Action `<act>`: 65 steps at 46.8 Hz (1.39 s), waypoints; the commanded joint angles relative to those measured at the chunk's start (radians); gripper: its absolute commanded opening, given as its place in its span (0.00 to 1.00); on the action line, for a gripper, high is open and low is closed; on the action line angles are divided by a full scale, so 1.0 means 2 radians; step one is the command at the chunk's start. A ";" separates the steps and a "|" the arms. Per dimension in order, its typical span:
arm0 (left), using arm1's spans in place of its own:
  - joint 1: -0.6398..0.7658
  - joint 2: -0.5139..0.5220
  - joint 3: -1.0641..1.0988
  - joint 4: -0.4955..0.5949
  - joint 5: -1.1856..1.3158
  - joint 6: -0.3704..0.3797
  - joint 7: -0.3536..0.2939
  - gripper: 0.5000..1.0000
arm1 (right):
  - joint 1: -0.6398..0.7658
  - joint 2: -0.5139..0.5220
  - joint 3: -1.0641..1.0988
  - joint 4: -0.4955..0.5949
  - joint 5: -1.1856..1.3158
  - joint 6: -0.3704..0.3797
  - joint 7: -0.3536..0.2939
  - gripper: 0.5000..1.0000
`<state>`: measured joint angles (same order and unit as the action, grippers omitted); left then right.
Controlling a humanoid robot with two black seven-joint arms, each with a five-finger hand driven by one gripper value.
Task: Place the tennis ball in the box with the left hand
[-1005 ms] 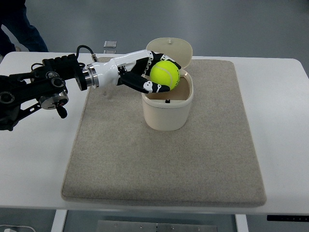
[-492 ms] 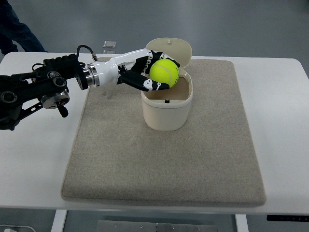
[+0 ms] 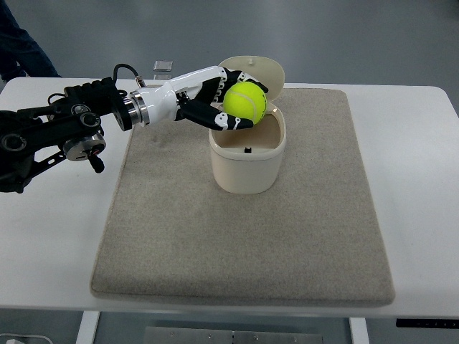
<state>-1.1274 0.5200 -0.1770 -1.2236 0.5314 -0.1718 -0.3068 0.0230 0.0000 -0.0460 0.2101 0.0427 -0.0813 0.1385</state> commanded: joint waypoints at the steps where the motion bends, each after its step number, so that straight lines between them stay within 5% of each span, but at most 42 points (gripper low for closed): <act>1: -0.001 -0.001 0.002 0.000 0.000 0.000 0.000 0.59 | 0.001 0.000 0.000 0.001 0.000 0.000 0.000 0.88; 4: -0.002 -0.001 0.002 0.000 0.000 0.000 0.000 0.64 | 0.000 0.000 0.000 0.000 0.000 0.000 0.000 0.88; 7: -0.001 0.000 0.002 -0.001 -0.001 0.001 0.000 0.85 | 0.000 0.000 0.000 0.000 0.000 0.000 0.001 0.88; 10: -0.001 0.000 0.002 -0.001 -0.001 0.002 0.000 0.86 | 0.001 0.000 0.000 0.000 0.000 0.000 0.001 0.88; 53: 0.000 0.006 -0.023 -0.056 -0.003 0.006 -0.003 0.86 | 0.000 0.000 0.000 0.000 0.000 0.000 0.000 0.88; 65: 0.038 -0.001 -0.131 -0.055 -0.003 0.025 -0.007 0.86 | 0.000 0.000 0.000 0.000 0.000 0.000 0.000 0.88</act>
<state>-1.0823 0.5280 -0.3569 -1.3346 0.5246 -0.1356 -0.3207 0.0234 0.0000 -0.0459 0.2103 0.0427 -0.0813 0.1389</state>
